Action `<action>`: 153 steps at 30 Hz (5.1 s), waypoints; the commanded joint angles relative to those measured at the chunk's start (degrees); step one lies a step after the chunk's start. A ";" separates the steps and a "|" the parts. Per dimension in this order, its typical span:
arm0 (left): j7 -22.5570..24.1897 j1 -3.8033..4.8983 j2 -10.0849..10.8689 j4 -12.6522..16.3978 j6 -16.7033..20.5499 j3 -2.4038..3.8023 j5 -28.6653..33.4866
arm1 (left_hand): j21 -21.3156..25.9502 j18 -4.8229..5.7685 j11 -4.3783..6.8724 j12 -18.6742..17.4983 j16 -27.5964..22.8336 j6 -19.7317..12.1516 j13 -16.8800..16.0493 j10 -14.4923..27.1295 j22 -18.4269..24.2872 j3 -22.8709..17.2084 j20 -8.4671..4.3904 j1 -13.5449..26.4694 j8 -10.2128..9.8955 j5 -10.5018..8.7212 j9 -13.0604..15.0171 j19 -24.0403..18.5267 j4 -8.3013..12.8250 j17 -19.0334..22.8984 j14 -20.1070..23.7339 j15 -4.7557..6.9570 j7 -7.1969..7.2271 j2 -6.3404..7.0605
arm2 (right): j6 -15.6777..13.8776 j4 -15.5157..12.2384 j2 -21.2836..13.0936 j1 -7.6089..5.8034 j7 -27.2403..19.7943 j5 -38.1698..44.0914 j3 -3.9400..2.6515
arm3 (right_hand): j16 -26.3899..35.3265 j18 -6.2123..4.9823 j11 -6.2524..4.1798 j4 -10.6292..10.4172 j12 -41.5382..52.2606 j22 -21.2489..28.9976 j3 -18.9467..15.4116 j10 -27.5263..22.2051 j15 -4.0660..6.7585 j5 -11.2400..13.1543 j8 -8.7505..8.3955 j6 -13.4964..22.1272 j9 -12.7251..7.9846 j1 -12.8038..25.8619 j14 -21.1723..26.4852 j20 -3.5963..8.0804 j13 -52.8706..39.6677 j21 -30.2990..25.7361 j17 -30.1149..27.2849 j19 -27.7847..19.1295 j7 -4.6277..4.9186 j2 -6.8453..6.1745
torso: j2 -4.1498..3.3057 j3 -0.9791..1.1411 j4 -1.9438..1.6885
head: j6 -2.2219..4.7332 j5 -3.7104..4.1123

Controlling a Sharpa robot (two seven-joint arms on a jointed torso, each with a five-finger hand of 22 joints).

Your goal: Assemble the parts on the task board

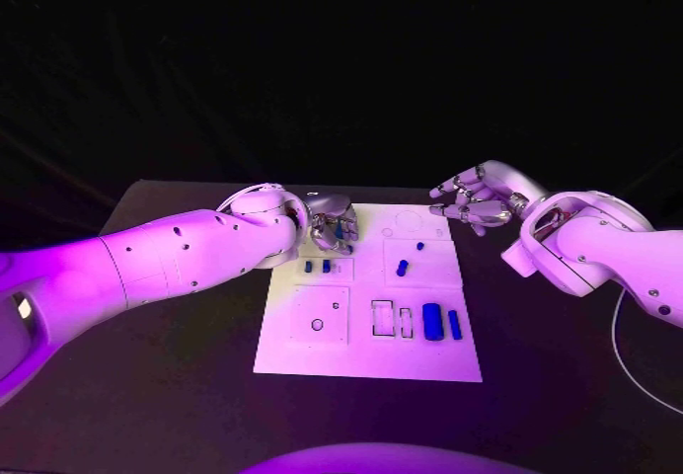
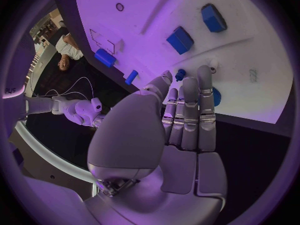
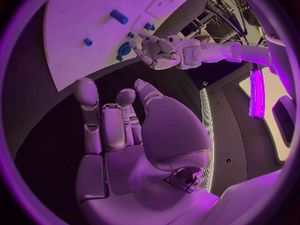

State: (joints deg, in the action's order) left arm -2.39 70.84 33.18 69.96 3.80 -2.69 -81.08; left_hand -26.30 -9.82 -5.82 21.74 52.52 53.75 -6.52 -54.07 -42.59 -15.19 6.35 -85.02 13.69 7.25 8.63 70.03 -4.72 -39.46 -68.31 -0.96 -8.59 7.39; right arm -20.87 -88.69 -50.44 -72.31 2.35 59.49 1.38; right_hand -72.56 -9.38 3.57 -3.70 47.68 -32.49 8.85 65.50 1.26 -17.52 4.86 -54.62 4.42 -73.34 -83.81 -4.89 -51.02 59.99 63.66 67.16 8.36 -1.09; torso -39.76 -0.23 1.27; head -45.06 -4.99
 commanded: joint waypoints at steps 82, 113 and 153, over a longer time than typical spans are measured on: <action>-3.10 -1.30 -3.61 -3.49 -0.08 0.46 -4.56 | -37.70 4.67 2.54 -4.84 26.08 10.07 1.38 -13.07 -29.56 -10.85 -1.98 2.36 -4.27 -0.40 -1.76 13.91 7.27 -27.26 -15.91 2.26 1.19 -1.64 | -0.47 0.92 0.86 0.14 -2.32 -5.09 0.00 | 54.05 -1.10 2.25 -1.72 -33.00 22.11 12.69 -1.72 -2.57 -0.14 0.83 -1.66 -0.28 -1.23 5.82 -2.11 39.76 -30.17 -35.70 -1.28 1.96 -3.66 | 0.03 0.00 0.05 | -1.32 0.11; -4.50 -0.32 5.50 4.52 -1.91 2.88 2.51 | -38.83 4.78 2.61 -6.85 25.73 10.97 1.22 -14.15 -30.77 -11.41 -2.01 4.73 -4.93 -0.23 -1.69 13.84 7.11 -26.29 -16.06 2.31 1.30 -1.20 | -0.72 0.96 0.59 0.33 -2.74 -5.19 0.00 | 54.82 -1.09 2.26 -1.98 -33.23 22.48 12.53 -1.54 -2.64 -0.22 0.79 -1.65 -0.27 -0.64 5.56 -2.19 40.61 -30.78 -35.70 -1.03 1.94 -3.64 | 0.08 -0.08 -0.15 | -1.18 -0.42; -5.44 -1.30 5.09 1.91 -3.15 2.48 1.52 | -38.79 4.76 2.60 -7.12 25.72 10.97 1.20 -14.23 -30.80 -11.54 -2.01 4.84 -5.07 -0.14 -1.70 13.77 7.14 -26.26 -16.06 2.31 1.27 -1.17 | -0.91 1.03 0.70 0.60 -3.22 -5.30 0.00 | 55.19 -1.09 2.28 -1.85 -33.36 22.64 12.61 -1.58 -2.66 -0.27 0.76 -1.61 -0.27 -0.72 5.64 -2.22 40.94 -31.06 -35.72 -1.05 1.95 -3.61 | 0.06 0.00 0.05 | -0.67 -0.90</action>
State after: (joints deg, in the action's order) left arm -7.64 69.61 38.48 71.88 1.78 -0.19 -79.14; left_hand -64.94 -5.35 -3.17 14.82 78.31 64.48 -5.34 -67.99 -73.38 -26.34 4.21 -80.71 8.71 6.79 6.84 83.63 2.47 -65.76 -83.78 1.33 -7.24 6.43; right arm -21.93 -87.65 -49.78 -71.76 -0.28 54.15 1.39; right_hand -17.68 -10.18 5.90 -5.38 14.63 -9.95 21.28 63.54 -1.42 -17.75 5.90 -56.39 4.20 -74.50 -77.90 -6.99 -10.13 29.20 28.03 65.79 10.11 -4.53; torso -39.69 -0.21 1.27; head -45.63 -5.88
